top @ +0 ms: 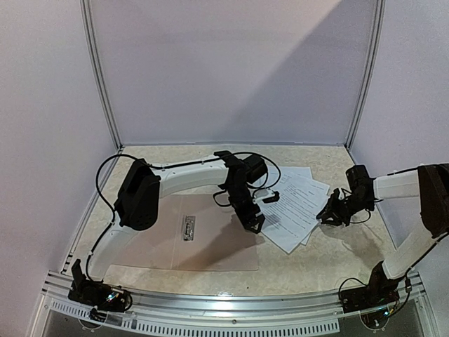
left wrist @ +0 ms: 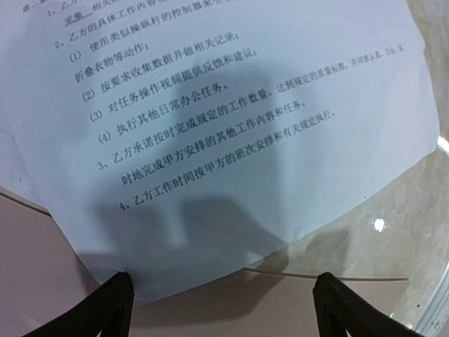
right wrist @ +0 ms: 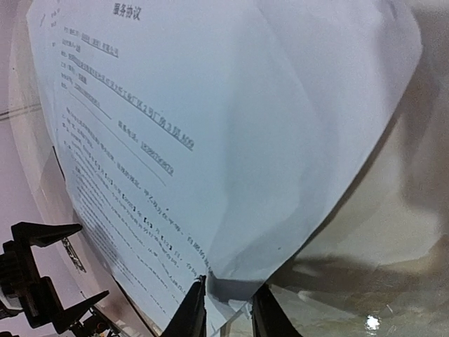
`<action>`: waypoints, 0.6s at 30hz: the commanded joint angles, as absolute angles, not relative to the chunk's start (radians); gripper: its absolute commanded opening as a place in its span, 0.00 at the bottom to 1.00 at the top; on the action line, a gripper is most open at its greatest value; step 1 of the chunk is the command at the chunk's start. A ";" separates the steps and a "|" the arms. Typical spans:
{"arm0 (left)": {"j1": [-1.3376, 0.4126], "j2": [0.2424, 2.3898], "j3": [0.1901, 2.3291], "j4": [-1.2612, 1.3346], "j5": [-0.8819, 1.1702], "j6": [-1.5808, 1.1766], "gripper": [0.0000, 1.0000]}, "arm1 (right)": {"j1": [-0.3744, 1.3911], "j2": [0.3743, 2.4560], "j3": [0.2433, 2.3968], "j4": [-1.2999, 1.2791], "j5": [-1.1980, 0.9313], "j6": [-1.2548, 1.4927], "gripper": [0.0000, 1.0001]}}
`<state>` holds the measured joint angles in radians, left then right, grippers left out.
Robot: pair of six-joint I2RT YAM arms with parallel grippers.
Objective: Put the files into the folder
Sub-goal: Pick up the file from the center of the board.
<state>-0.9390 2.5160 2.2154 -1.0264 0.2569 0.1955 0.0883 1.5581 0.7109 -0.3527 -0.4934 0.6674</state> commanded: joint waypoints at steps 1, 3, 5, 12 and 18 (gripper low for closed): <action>-0.953 2.544 2.232 -1.013 0.255 0.192 0.90 | 0.075 1.526 0.698 -0.259 -0.505 0.716 0.22; -0.953 2.545 2.232 -1.013 0.252 0.195 0.91 | 0.064 1.519 0.694 -0.255 -0.493 0.724 0.24; -0.953 2.546 2.232 -1.013 0.248 0.199 0.90 | 0.048 1.514 0.683 -0.234 -0.497 0.735 0.28; -0.953 2.554 2.232 -1.012 0.245 0.199 0.90 | 0.009 1.543 0.669 -0.147 -0.519 0.731 0.39; -0.953 2.550 2.233 -1.014 0.242 0.202 0.90 | -0.070 1.616 0.635 -0.030 -0.581 0.778 0.42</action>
